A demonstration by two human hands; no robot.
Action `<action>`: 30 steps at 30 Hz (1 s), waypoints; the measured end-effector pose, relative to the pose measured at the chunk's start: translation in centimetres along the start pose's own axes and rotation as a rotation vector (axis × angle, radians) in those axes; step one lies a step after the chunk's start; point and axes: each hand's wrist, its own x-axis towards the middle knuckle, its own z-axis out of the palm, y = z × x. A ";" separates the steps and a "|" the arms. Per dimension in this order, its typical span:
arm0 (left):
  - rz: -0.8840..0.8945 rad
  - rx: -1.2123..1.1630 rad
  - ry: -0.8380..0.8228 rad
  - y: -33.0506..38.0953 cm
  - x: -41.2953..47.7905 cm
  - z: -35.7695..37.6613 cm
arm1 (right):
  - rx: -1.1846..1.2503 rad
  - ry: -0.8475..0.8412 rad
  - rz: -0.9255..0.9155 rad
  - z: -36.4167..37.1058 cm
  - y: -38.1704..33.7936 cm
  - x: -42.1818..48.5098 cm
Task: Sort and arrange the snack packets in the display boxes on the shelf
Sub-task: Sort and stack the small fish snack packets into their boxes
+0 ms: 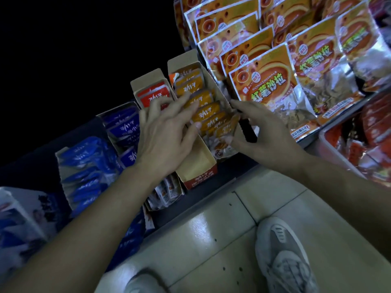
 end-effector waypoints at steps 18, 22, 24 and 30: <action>-0.018 -0.246 0.053 0.7 0.5 0.1 | -0.179 -0.050 -0.144 -0.5 -0.9 2.3; -0.065 -0.157 0.076 0.0 2.2 -1.1 | -0.237 -0.017 -0.176 -0.7 -0.2 1.4; -0.043 -0.080 -0.002 0.2 3.4 -1.2 | -0.255 -0.015 -0.204 -0.8 0.0 0.9; -0.078 -0.020 -0.061 0.8 4.6 -0.5 | -0.265 0.018 -0.218 -0.4 0.0 0.8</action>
